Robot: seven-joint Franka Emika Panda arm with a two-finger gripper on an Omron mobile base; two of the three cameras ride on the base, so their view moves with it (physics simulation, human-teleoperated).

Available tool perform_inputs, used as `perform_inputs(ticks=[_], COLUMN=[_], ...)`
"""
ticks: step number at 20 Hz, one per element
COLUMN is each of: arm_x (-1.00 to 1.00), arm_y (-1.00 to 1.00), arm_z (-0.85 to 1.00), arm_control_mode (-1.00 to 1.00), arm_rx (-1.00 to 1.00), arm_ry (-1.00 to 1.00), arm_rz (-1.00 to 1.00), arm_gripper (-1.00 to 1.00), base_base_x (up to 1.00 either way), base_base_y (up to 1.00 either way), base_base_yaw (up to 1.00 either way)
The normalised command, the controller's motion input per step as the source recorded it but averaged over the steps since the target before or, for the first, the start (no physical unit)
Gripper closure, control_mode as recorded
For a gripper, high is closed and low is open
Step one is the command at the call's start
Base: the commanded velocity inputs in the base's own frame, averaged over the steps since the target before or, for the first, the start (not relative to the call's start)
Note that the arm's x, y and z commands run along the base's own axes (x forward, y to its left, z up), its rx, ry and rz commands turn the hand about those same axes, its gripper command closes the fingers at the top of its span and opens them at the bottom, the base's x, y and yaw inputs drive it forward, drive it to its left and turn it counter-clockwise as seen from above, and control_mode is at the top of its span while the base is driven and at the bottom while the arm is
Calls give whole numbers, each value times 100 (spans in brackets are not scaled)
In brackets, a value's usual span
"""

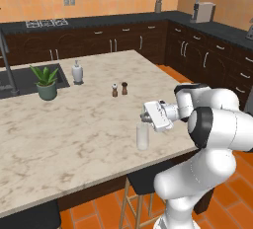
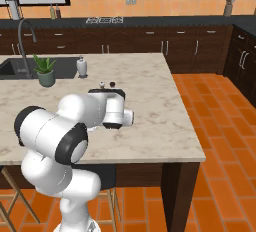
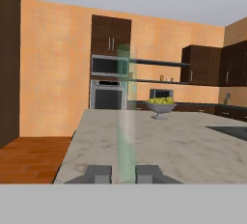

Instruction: Take a straw from the drawer in front and place it inside the glass cup on the dining counter.

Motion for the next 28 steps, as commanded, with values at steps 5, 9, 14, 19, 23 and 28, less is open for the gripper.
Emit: perform_inputs(ticks=[5,9,14,19,23,28], arm_x=[-59,-37,-10,-45,-58,-88], arm_y=[0,0,0,0,0,3], arm_z=[-1,0,13,96,100,91], arm_control_mode=[-100,-100,-100,-100,-100,-100], arm_rx=[0,0,0,0,-5,-41], arm_ry=[-2,-5,-10,-30,-36,-52], arm_rz=[0,0,0,0,0,3], arm_gripper=[-100,-100,-100,-100,-100,-100], base_base_x=[0,0,0,0,0,0], base_base_y=[0,0,0,0,0,0], base_base_yaw=[0,0,0,0,0,0])
